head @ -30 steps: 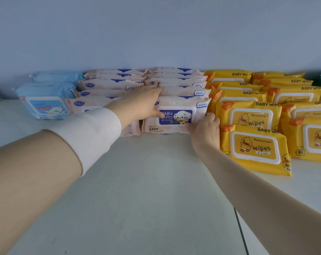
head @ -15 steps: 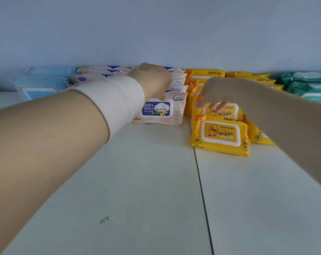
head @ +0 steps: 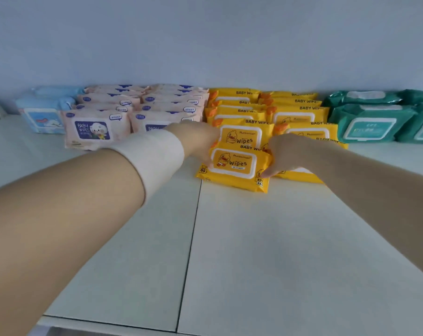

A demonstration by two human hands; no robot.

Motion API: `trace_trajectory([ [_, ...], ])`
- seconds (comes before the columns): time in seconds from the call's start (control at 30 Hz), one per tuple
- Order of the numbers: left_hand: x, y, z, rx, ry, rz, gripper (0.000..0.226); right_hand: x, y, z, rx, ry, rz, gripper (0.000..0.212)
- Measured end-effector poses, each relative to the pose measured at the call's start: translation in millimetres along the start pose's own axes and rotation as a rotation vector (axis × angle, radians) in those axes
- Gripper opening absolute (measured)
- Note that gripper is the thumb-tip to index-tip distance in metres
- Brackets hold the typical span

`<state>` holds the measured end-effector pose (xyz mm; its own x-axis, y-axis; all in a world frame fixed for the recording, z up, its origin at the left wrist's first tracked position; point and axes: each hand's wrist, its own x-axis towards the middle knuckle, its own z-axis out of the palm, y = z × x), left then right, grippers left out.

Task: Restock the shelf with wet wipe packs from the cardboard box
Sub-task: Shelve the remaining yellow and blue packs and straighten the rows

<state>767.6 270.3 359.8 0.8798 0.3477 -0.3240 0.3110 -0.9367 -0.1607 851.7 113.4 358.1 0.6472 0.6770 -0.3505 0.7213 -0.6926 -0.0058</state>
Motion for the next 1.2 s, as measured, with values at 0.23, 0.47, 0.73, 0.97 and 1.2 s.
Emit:
trace_trajectory([
  [0.23, 15.3, -1.6, 26.0, -0.055, 0.048, 0.068, 0.101, 10.2, -3.7, 30.6, -0.017, 0.103, 0.009, 0.095],
  [0.47, 29.4, -6.1, 29.9, 0.051, 0.475, 0.015, 0.093, 32.5, 2.3, 35.2, 0.039, 0.492, 0.004, 0.081],
  [0.73, 54.1, -11.4, 25.8, 0.037, 0.463, 0.079, 0.096, 57.6, -3.8, 41.2, 0.196, 0.527, 0.052, 0.088],
  [0.97, 64.3, -19.5, 7.8, 0.052, 0.295, 0.099, 0.111, 64.8, -4.2, 35.5, 0.369, 0.462, 0.156, 0.107],
  [1.2, 71.6, -20.5, 18.7, 0.056, 0.436, 0.057, 0.100, 87.4, -6.5, 35.1, 0.365, 0.533, 0.136, 0.098],
])
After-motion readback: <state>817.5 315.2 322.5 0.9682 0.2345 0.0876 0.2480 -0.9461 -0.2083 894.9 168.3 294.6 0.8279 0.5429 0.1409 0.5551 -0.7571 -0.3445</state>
